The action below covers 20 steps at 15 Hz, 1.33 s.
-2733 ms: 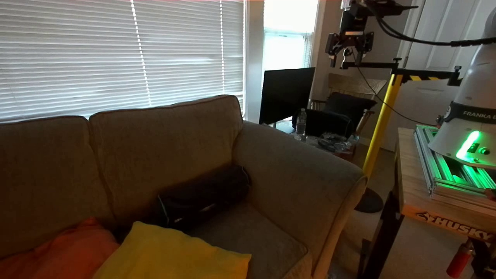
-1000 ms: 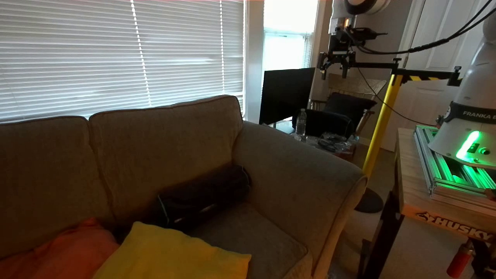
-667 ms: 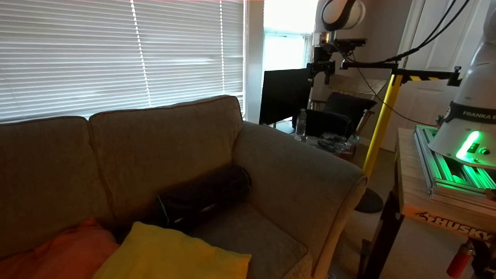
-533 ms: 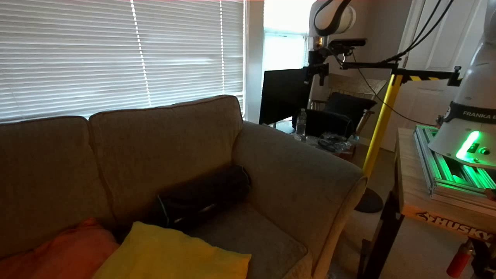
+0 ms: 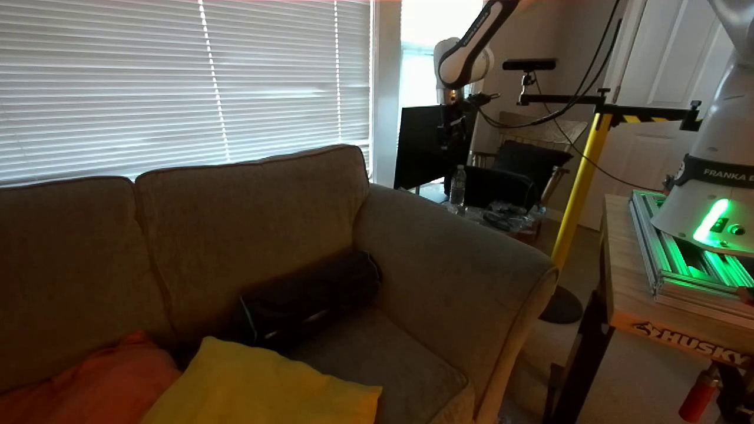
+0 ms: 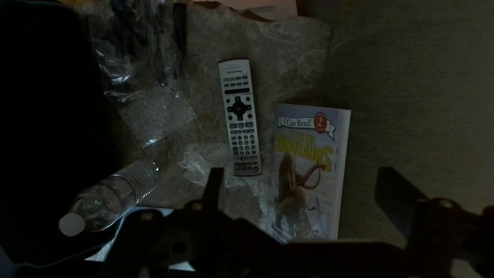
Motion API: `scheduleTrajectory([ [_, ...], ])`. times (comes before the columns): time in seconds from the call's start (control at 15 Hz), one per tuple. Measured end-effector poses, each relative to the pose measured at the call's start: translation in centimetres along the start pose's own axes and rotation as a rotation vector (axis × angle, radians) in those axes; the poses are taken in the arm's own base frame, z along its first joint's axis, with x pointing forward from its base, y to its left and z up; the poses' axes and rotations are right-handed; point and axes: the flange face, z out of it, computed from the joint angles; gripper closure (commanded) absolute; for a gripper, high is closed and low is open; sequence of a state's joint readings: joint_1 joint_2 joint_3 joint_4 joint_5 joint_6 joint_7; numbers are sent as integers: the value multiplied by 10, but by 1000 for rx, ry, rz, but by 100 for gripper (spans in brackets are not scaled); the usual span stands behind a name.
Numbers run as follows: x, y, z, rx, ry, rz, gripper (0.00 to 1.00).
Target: Put the remote on the sofa
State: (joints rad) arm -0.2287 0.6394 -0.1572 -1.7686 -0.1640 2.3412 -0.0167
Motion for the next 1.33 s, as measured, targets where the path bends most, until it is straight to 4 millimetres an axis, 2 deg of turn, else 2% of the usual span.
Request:
scheduleTrajectory([
  [0.2,18,-1,29,-7,-29,6,0],
  [0.67,23,1,30,-17,-18,2,0],
  [0.8,23,1,40,-25,-3,-4,0],
  [0.93,21,0,65,-38,7,-26,0],
  [1.33,-3,-7,177,-58,-35,-123,0],
])
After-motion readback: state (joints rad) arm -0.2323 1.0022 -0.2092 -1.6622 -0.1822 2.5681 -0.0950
